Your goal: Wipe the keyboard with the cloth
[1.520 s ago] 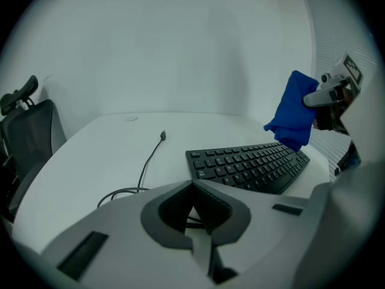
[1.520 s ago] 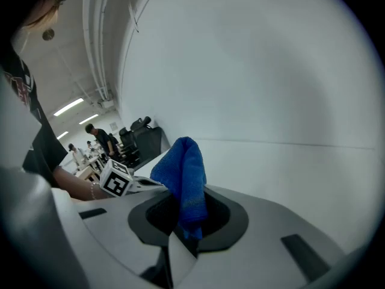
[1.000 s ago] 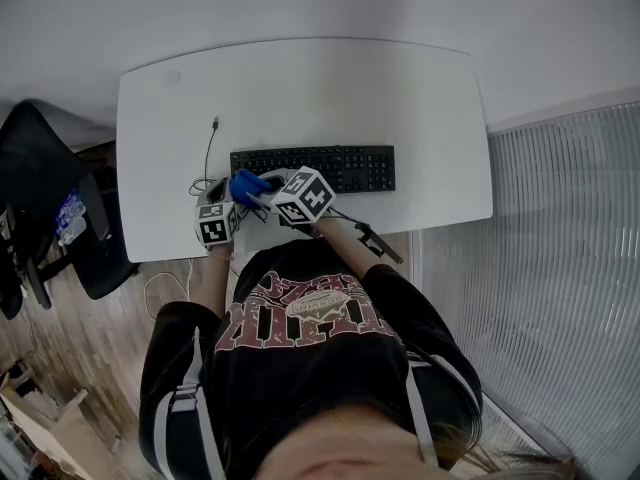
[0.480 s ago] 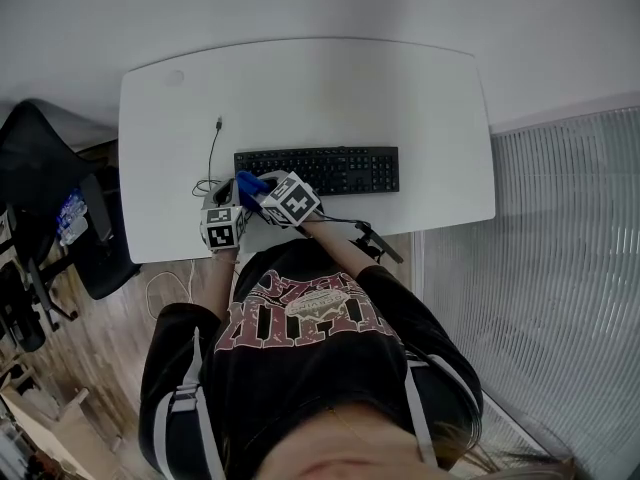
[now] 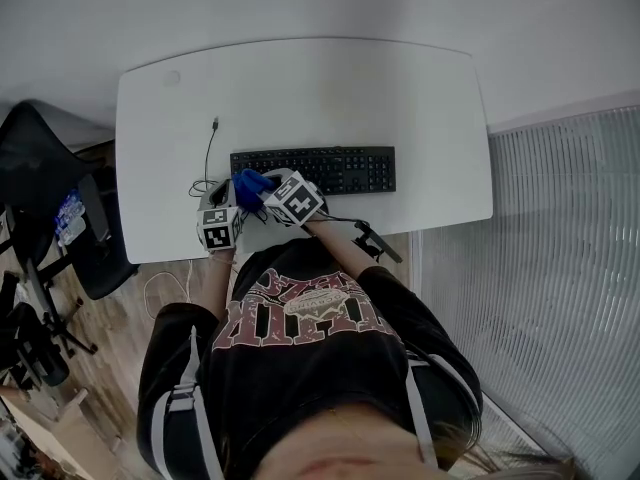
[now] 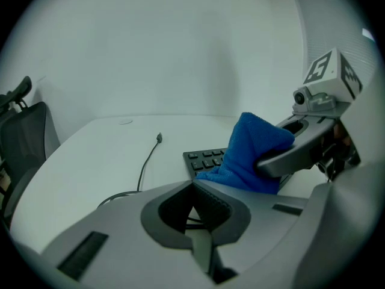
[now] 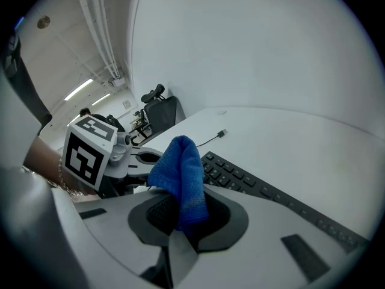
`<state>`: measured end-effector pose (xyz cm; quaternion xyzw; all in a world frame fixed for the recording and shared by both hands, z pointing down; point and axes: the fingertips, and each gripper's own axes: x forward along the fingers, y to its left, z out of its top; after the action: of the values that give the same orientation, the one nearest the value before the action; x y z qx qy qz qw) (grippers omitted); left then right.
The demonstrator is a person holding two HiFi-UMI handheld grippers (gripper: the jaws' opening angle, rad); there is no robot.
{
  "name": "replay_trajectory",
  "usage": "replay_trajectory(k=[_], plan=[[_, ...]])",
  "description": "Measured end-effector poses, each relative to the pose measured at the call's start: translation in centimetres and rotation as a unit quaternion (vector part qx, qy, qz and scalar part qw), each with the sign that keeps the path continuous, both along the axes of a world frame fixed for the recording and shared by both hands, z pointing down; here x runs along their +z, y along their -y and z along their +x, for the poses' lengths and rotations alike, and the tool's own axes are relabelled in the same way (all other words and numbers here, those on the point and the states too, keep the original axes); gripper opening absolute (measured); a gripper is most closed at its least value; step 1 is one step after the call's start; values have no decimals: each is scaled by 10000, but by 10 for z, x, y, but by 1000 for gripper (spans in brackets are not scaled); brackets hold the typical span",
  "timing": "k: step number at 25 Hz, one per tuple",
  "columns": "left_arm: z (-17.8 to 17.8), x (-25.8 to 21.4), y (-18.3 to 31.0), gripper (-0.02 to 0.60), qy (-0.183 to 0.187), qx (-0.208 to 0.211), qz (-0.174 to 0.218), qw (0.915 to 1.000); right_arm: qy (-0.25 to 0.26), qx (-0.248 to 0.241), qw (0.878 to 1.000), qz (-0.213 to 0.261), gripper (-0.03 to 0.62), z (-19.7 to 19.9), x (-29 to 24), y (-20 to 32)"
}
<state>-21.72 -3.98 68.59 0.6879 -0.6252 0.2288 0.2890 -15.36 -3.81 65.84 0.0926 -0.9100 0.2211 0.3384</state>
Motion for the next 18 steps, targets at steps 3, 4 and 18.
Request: replay_trajectory(k=[3,4,18], plan=[[0,0,-1,32,24,-27,-13,10000,-98,118,9999,-3,64,15,5,6],[0,0,-1,34,28,-43,-14,10000,-106,162,9998,-25,64,19,6,8],[-2,0,-1,34,93,-180,-19,9998,-146,567,9982,-131,64,63,11,23]])
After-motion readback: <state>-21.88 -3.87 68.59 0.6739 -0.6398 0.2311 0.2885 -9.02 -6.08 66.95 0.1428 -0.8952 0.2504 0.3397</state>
